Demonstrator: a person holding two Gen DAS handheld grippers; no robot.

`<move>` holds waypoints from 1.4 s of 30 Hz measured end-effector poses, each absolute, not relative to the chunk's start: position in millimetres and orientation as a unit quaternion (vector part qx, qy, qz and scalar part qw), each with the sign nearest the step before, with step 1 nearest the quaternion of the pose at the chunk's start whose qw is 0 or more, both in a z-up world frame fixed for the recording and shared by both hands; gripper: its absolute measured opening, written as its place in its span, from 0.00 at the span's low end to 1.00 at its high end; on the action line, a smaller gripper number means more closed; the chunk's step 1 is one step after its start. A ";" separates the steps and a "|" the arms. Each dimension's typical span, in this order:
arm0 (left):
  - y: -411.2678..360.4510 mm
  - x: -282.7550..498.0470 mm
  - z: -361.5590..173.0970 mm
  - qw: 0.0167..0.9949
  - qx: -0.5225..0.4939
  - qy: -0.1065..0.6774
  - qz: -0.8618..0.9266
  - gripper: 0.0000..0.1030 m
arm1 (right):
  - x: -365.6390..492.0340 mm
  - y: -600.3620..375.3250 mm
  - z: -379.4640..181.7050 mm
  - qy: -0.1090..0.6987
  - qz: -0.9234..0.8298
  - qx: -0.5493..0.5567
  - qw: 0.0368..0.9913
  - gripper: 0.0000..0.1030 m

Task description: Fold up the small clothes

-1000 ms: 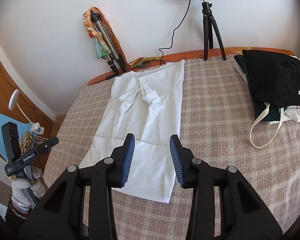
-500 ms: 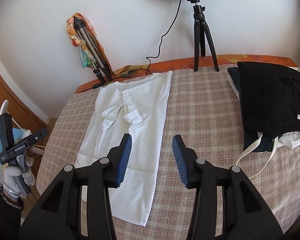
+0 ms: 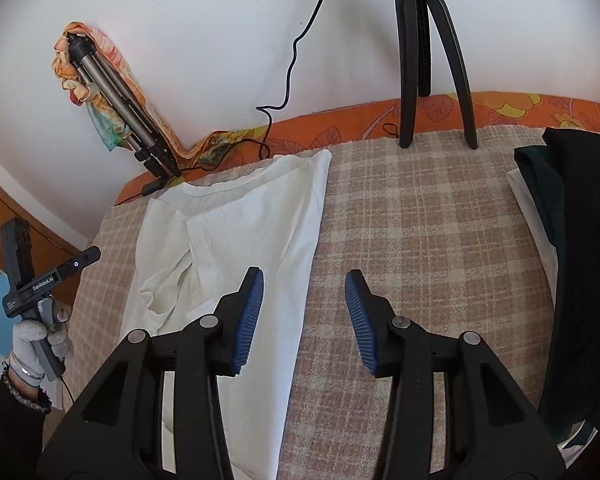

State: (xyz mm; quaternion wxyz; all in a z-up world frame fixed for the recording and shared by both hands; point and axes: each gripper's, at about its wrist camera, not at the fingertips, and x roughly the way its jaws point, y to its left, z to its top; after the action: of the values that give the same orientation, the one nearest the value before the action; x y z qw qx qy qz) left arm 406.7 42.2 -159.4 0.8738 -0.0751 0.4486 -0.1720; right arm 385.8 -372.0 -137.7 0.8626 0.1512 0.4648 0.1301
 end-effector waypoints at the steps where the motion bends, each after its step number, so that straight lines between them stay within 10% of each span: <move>1: 44.1 414.7 -163.5 0.871 -0.084 0.451 -0.174 0.55 | 392.9 -370.7 -140.1 0.464 0.133 0.150 0.863 0.44; 38: 59.3 481.3 -189.7 0.862 -0.110 0.449 -0.211 0.53 | 496.4 -196.9 -175.0 0.502 0.293 0.047 0.812 0.44; 39: 60.2 481.3 -189.0 0.862 -0.109 0.448 -0.211 0.53 | 494.3 -192.7 -176.3 0.503 0.292 0.034 0.812 0.37; 40: 60.1 480.9 -188.2 0.864 -0.105 0.446 -0.210 0.53 | 491.4 -188.0 -176.9 0.502 0.289 0.016 0.815 0.10; 42: 60.5 480.2 -187.5 0.865 -0.103 0.444 -0.210 0.53 | 485.5 -178.5 -176.9 0.498 0.282 -0.026 0.820 0.04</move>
State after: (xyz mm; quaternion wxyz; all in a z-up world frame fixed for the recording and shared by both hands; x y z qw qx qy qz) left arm 480.2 60.5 -187.5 0.8650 -0.1032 0.4441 -0.2095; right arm 485.5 -178.5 -176.9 0.8197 -0.0259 0.4979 0.2820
